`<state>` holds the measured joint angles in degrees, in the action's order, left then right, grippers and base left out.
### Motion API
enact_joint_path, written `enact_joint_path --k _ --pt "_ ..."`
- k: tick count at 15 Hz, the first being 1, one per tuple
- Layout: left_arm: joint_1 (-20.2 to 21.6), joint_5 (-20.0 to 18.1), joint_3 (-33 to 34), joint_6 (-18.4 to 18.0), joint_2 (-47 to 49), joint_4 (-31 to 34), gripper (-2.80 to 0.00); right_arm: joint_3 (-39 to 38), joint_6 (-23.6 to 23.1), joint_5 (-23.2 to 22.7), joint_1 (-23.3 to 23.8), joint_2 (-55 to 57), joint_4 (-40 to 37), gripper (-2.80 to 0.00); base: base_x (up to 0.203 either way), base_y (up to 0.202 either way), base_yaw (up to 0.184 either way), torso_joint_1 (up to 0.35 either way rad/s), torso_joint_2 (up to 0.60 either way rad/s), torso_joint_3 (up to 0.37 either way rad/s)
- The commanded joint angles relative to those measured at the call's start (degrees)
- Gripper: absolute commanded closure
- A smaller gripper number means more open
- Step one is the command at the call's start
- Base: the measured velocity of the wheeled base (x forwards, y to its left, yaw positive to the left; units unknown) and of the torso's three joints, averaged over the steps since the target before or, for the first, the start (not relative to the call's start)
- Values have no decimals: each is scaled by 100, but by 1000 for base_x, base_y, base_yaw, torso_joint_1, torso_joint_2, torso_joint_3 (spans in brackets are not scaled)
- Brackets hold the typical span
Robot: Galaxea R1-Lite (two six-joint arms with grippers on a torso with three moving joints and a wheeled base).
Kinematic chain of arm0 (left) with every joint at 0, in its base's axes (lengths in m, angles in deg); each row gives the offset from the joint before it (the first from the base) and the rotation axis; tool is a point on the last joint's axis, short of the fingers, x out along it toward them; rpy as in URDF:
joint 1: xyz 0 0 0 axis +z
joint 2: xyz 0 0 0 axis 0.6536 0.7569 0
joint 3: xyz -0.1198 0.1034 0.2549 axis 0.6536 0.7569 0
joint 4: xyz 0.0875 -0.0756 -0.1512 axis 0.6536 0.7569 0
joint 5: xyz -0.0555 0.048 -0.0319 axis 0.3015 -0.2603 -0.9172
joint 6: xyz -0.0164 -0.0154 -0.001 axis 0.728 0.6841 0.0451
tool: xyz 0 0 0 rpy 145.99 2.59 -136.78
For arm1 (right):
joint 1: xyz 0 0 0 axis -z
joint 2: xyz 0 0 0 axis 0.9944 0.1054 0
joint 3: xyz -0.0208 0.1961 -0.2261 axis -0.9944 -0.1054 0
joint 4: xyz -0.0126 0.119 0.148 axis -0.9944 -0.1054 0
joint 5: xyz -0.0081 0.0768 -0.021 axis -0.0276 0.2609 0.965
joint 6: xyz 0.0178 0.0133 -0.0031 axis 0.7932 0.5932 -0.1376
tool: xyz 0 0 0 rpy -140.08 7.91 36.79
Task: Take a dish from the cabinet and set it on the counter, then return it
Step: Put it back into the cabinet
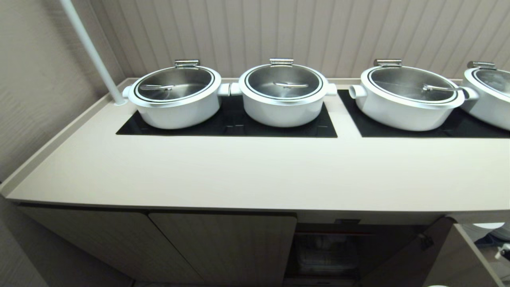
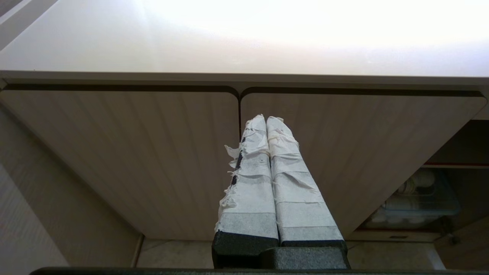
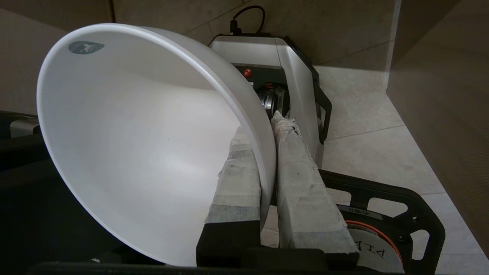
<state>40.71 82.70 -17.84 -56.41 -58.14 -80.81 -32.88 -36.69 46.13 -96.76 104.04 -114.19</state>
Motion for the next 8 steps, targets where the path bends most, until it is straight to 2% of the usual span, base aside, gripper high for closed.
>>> enact_joint_path --k 1,8 --pt "1 0 5 3 -2 -2 0 -8 9 -8 -2 41 -12 0 0 0 0 0 0 0" --pt "1 0 0 3 -2 -2 0 -34 17 -8 7 67 -12 0 0 0 0 0 0 0"
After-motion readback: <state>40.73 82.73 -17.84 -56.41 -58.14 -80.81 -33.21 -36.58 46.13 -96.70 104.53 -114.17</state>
